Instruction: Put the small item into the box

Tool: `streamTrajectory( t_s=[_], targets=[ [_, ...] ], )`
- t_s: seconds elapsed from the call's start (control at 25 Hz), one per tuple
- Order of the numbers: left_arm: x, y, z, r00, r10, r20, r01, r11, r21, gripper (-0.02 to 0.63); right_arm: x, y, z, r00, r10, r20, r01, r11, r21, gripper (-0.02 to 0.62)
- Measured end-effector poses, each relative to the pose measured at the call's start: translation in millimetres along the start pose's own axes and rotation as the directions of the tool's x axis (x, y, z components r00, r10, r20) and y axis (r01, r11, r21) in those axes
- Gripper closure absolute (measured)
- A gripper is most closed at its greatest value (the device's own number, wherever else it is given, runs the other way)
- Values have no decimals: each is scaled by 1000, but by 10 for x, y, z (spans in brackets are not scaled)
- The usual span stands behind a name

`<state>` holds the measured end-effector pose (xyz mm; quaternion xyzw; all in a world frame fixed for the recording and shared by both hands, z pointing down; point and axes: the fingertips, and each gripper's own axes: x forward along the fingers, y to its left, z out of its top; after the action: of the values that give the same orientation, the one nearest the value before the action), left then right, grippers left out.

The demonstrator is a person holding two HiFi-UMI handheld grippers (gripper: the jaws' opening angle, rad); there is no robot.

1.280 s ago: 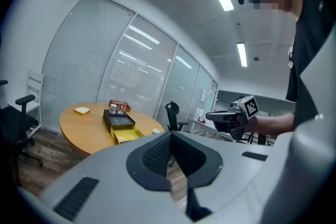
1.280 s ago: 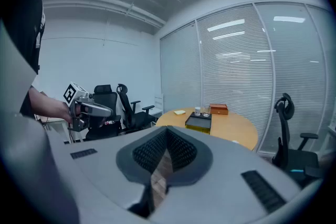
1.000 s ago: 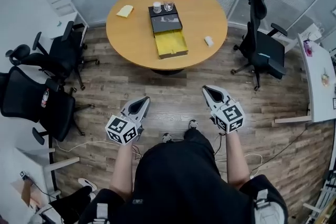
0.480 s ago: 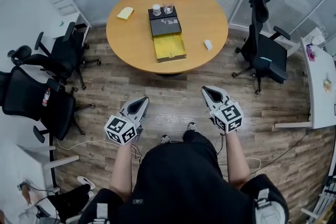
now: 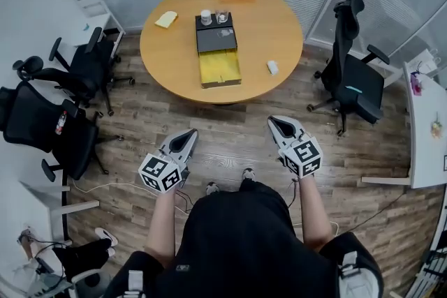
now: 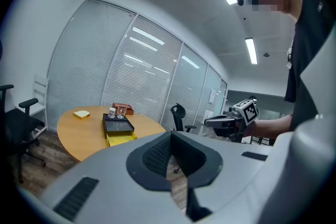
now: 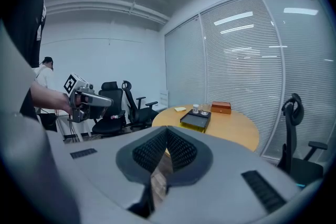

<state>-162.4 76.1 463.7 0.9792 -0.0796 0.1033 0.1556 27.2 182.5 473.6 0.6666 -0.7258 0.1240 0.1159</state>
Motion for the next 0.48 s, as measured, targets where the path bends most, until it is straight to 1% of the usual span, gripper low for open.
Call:
streamTrajectory(
  t_s=[0.16, 0.36, 0.48],
  targets=[
    [112, -73, -9, 999, 41, 5, -41, 999, -4, 600, -54, -201, -27, 1000, 4, 19, -3, 1000, -28, 591],
    [240, -221, -12, 996, 91, 17, -91, 996, -8, 600, -125, -493, -146, 999, 24, 28, -24, 1000, 8, 591],
    [291, -327, -84, 993, 119, 13, -119, 993, -14, 600, -167, -633, -208, 999, 29, 38, -30, 1000, 9, 591]
  ],
)
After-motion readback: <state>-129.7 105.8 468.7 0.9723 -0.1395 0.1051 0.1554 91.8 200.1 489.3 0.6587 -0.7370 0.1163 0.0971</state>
